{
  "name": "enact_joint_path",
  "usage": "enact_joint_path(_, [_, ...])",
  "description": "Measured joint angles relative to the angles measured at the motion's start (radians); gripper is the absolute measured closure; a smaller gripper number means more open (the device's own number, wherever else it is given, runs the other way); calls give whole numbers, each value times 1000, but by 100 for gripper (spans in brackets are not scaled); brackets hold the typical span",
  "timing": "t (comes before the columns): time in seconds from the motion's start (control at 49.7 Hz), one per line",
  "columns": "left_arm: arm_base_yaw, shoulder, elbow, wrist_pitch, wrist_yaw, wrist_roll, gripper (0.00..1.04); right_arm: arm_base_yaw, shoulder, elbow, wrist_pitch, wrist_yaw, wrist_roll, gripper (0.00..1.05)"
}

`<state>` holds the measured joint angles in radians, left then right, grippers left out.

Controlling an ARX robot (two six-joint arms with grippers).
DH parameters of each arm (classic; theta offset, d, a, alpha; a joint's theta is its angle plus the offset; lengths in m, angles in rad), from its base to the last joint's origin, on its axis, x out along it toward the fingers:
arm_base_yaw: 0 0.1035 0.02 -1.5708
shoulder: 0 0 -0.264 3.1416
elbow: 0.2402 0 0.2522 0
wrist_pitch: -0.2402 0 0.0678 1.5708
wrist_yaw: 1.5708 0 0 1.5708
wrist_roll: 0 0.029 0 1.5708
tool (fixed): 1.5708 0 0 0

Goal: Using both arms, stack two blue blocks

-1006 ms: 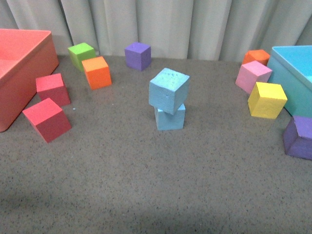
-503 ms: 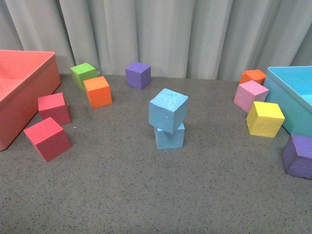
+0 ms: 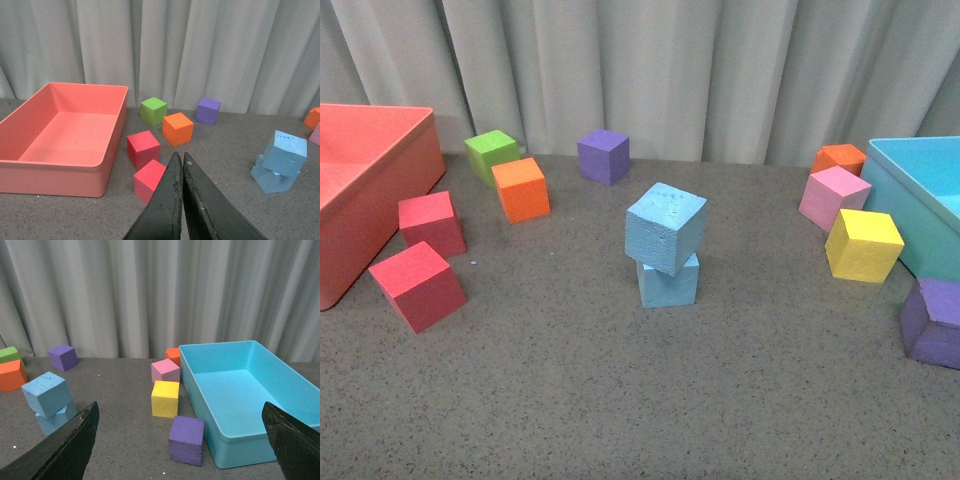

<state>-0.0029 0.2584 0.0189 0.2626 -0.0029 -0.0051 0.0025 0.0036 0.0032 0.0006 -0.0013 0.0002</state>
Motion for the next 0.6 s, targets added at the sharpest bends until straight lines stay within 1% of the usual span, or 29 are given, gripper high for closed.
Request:
enact_joint_path(0.302, [0, -82, 0, -82, 0, 0, 101, 0, 0, 0, 0, 0, 0, 10])
enact_joint_path(0.382, [0, -211, 0, -244, 0, 0, 101, 0, 0, 0, 0, 0, 0, 10])
enact_joint_path(0.543, [0, -253, 0, -261, 0, -1, 101, 0, 0, 0, 0, 0, 0, 10])
enact_joint_path(0.604, [0, -253, 0, -261, 0, 0, 89, 0, 0, 0, 0, 0, 0, 10])
